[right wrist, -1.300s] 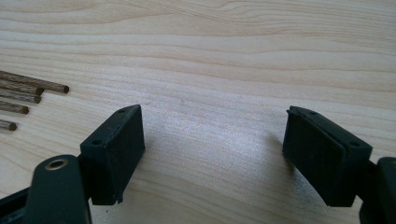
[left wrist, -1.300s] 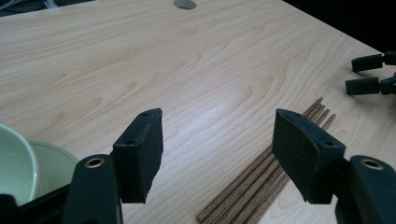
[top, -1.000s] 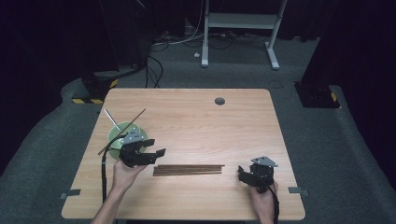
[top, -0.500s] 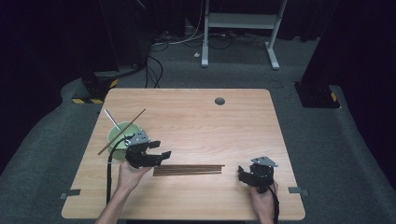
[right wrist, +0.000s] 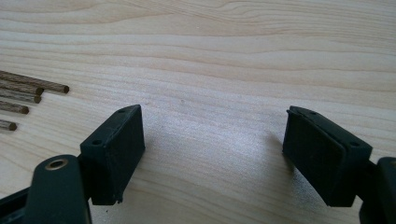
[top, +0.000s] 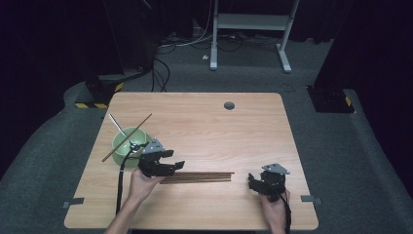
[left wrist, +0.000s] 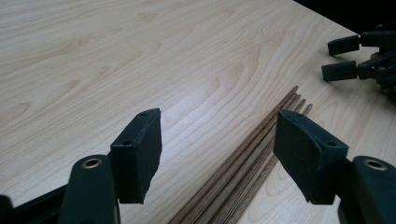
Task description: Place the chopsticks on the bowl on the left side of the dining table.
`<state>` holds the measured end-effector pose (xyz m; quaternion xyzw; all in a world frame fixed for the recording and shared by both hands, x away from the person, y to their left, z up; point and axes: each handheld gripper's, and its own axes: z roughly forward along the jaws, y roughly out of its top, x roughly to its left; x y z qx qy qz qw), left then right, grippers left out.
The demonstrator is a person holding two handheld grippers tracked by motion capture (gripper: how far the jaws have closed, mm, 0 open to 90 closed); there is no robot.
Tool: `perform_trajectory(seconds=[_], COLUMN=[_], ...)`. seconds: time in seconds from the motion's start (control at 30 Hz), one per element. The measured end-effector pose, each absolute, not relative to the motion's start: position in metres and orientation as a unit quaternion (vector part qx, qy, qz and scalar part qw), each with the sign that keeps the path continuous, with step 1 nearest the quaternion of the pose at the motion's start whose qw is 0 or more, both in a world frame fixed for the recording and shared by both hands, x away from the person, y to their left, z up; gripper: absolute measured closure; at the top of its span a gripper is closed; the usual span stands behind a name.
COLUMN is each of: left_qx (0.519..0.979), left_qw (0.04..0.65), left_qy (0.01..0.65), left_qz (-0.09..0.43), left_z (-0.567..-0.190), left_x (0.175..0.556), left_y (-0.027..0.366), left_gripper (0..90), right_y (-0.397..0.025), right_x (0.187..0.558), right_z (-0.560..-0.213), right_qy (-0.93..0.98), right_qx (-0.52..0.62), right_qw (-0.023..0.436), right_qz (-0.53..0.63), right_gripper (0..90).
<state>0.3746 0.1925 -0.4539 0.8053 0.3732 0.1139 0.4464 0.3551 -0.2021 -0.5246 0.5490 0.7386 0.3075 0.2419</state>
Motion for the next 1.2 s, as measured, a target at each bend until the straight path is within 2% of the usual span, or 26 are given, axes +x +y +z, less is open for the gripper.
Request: perform_trajectory(seconds=[1.2], left_qx=[0.824], left_qw=[0.422], left_qy=[0.366], left_qz=[0.098], left_z=[-0.482], left_x=[0.382], left_y=[0.159], left_gripper=[34.7], right_y=[-0.202], right_x=[0.355], right_z=[-0.525], right_qy=[0.739], right_qx=[0.549], right_qw=[0.242], right_qz=[0.308], right_gripper=[20.3])
